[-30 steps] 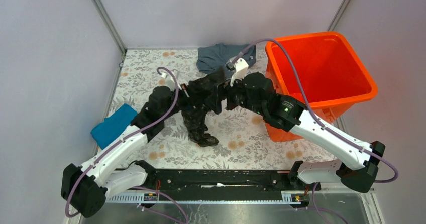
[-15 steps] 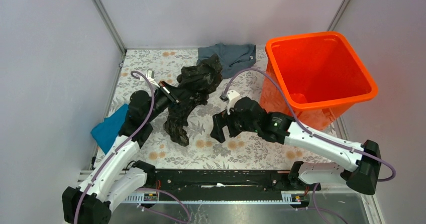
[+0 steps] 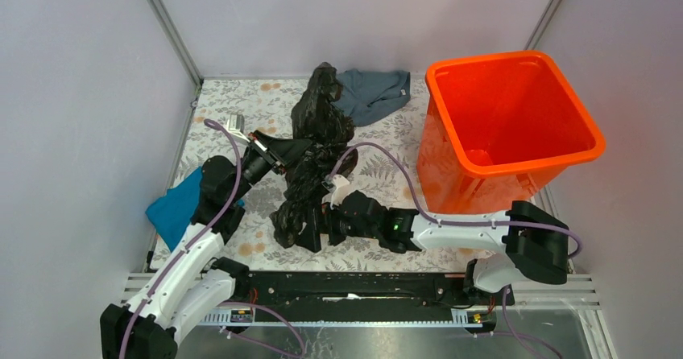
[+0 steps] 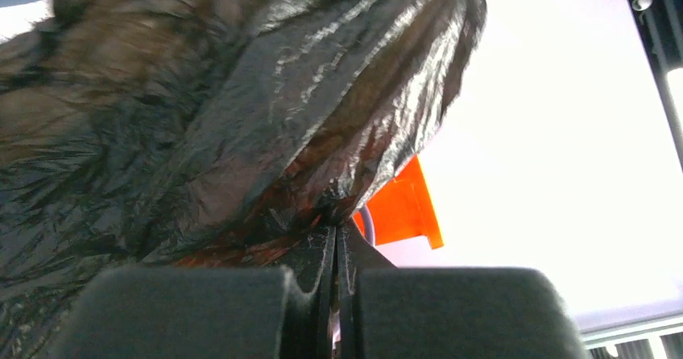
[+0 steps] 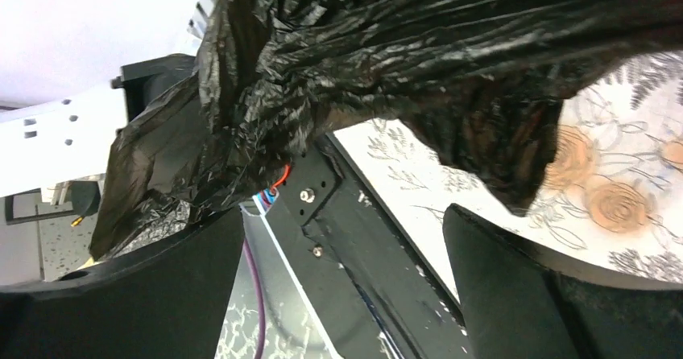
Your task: Put the trash bags into the trash bin
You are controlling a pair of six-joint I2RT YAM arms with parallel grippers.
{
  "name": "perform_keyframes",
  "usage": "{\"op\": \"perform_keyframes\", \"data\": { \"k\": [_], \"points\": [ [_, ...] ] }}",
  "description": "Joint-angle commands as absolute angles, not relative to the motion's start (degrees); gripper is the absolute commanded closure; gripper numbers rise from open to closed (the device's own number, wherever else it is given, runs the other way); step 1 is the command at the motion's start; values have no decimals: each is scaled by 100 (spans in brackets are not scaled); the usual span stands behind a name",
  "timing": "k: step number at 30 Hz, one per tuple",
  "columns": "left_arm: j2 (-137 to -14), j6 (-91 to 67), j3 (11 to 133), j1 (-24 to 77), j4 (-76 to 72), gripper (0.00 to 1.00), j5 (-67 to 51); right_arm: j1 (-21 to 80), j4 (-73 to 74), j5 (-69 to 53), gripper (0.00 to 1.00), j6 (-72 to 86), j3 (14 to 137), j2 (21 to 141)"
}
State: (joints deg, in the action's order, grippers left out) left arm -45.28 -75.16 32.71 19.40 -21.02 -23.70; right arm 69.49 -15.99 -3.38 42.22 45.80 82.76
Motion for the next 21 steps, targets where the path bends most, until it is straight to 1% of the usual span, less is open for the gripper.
{"op": "perform_keyframes", "data": {
  "k": [1, 4, 5, 7, 9, 10, 11, 13, 15, 16, 17, 20, 21],
  "points": [
    [-4518, -7868, 3145, 1912, -2882, 100, -2489, 7153, -2558, 176, 1, 4434, 4777, 8460],
    [-4547, -8009, 3054, 1916, -3101, 100, -2510, 7276, -2595, 553, 1, 4345, 4778, 8484],
    [-4552, -8061, 3024, 1912, -3175, 100, -2513, 7283, -2480, 765, 3, 4285, 4738, 8452],
    [-4541, -8153, 2991, 1916, -3293, 100, -2525, 7286, -2291, 1290, 14, 4138, 4545, 8355],
    [-4537, -8244, 2980, 1916, -3347, 100, -2532, 7286, -2032, 1909, 32, 3825, 4404, 8181],
    [-4531, -8283, 2980, 1904, -3348, 100, -2531, 7286, -1826, 2255, 38, 3645, 4374, 8064],
    [-4515, -8321, 2979, 1894, -3338, 100, -2529, 7278, -1583, 2567, 41, 3486, 4368, 7936],
    [-4465, -8356, 3007, 1813, -3316, 100, -2539, 7245, -1132, 3044, 42, 3160, 4389, 7623],
    [-4454, -8349, 3074, 1625, -3163, 100, -2597, 7221, -785, 3253, 41, 2864, 4359, 7327],
    [-4476, -8385, 3096, 1488, -3060, 100, -2669, 7212, -631, 3293, 38, 2733, 4326, 7196],
    [-4545, -8457, 3096, 1273, -3036, 100, -2790, 7208, -501, 3287, 32, 2603, 4279, 7063],
    [-4866, -8628, 2996, 692, -3059, 100, -3360, 7183, -378, 3191, 3, 2046, 4057, 6712],
    [-4995, -8622, 2938, 436, -2964, 100, -3568, 7162, -283, 3262, 1, 1970, 4018, 6668]
  ]
}}
